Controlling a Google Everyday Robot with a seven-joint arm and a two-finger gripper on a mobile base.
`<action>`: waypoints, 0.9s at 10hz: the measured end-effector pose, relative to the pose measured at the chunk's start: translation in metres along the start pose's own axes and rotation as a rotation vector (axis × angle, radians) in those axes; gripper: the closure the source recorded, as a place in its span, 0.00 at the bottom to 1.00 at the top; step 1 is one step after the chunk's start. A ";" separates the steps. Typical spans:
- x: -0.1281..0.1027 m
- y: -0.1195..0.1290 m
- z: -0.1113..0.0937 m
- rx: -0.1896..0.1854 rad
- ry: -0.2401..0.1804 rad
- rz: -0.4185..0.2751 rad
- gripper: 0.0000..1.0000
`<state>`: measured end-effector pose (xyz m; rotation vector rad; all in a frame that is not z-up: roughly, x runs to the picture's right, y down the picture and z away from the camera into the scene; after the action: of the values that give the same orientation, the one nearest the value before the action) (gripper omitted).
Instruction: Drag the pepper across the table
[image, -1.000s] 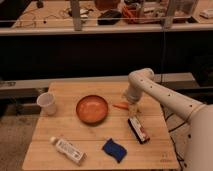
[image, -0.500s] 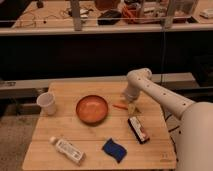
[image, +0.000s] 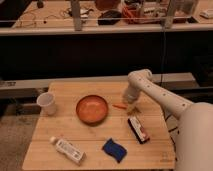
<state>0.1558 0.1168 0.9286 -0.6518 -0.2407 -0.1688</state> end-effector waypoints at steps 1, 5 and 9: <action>-0.001 0.000 0.003 -0.007 0.005 0.001 0.38; 0.000 0.001 0.011 -0.025 0.016 0.007 0.52; 0.001 0.002 0.012 -0.026 0.019 0.011 0.60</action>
<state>0.1550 0.1259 0.9372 -0.6765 -0.2167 -0.1680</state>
